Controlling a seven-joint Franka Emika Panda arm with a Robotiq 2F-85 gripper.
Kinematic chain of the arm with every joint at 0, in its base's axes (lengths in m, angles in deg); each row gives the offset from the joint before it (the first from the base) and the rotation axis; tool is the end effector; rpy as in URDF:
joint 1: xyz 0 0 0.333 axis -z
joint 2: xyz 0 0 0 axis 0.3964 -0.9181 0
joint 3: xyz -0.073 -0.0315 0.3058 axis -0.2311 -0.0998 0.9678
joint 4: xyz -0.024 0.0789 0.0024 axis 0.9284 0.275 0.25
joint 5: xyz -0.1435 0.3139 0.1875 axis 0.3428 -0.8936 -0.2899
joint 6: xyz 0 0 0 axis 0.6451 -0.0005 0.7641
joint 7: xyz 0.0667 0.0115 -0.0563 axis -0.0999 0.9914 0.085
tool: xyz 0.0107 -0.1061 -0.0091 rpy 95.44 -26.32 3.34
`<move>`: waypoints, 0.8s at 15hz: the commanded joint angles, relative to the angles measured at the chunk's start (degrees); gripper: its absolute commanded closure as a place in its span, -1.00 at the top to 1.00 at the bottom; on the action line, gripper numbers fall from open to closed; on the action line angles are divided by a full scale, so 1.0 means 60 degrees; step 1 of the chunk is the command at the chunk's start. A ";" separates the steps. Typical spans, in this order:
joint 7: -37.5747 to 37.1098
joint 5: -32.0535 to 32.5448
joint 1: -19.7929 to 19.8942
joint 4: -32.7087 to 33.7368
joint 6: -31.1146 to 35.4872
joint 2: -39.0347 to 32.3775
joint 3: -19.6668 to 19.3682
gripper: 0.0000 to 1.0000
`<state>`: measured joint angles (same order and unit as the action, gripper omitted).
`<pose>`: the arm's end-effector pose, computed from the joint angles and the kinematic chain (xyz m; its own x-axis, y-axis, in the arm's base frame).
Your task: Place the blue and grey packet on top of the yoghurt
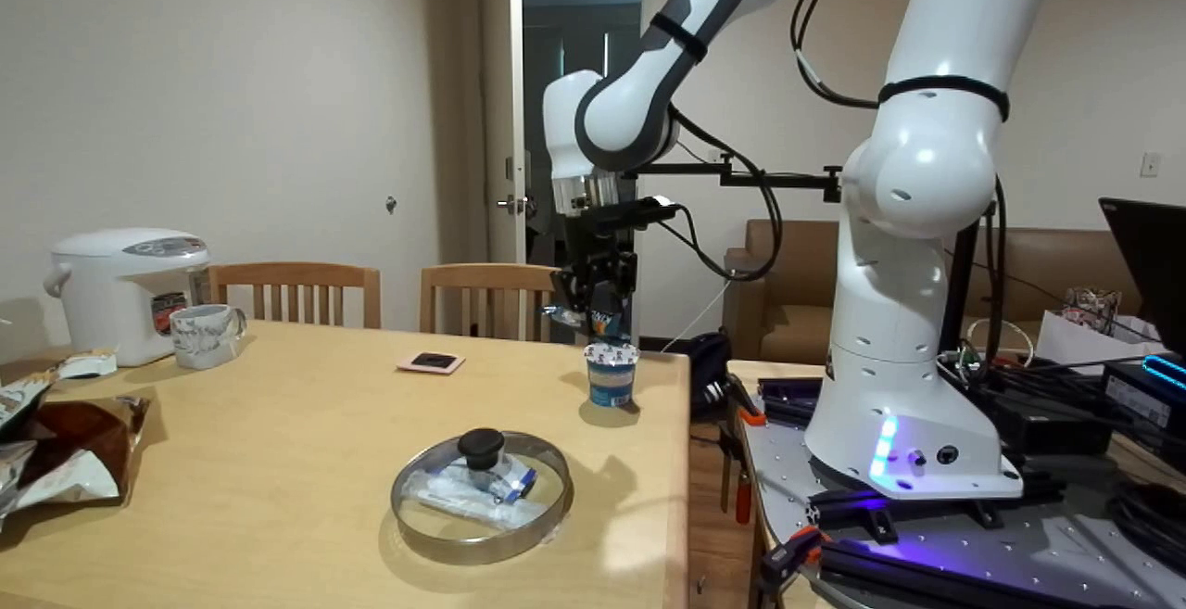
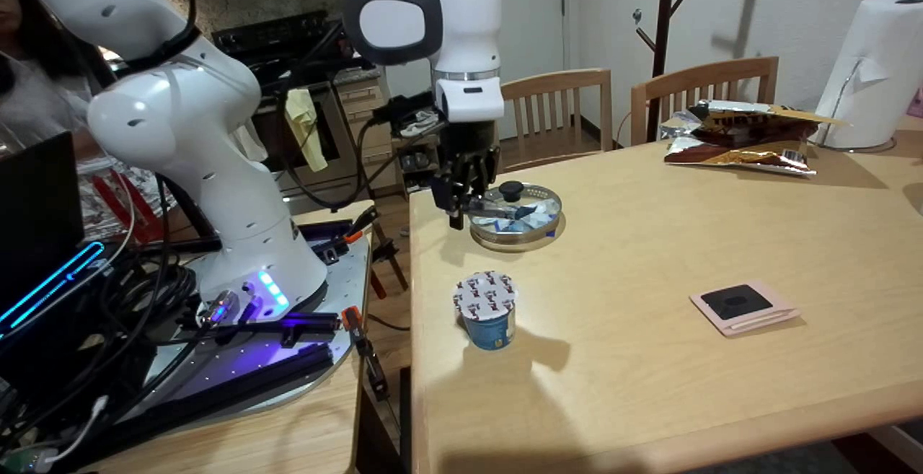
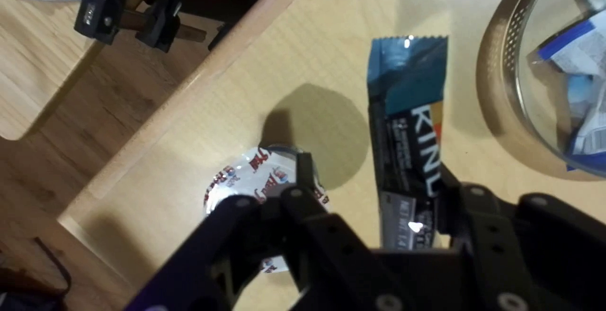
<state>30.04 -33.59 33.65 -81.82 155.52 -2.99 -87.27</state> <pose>0.3679 -0.0925 0.2755 0.6737 -0.7326 -0.0975 -0.7246 -0.6807 0.1080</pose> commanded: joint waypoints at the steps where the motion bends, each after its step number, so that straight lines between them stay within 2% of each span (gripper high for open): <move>1: -0.1678 0.0756 0.0518 0.0147 -0.0324 -0.0122 0.0120 -0.44; 5: -0.3155 0.1252 0.0851 0.0210 -0.0696 -0.0314 -0.0027 -0.95; 8: -0.3039 0.1033 0.0867 0.0200 -0.0657 -0.0548 -0.0339 -1.00; 12: -0.2656 0.0886 0.0850 0.0203 0.0195 -0.1071 -0.0771 -1.00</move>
<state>12.98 -27.85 38.35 -81.71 153.77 -6.11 -90.74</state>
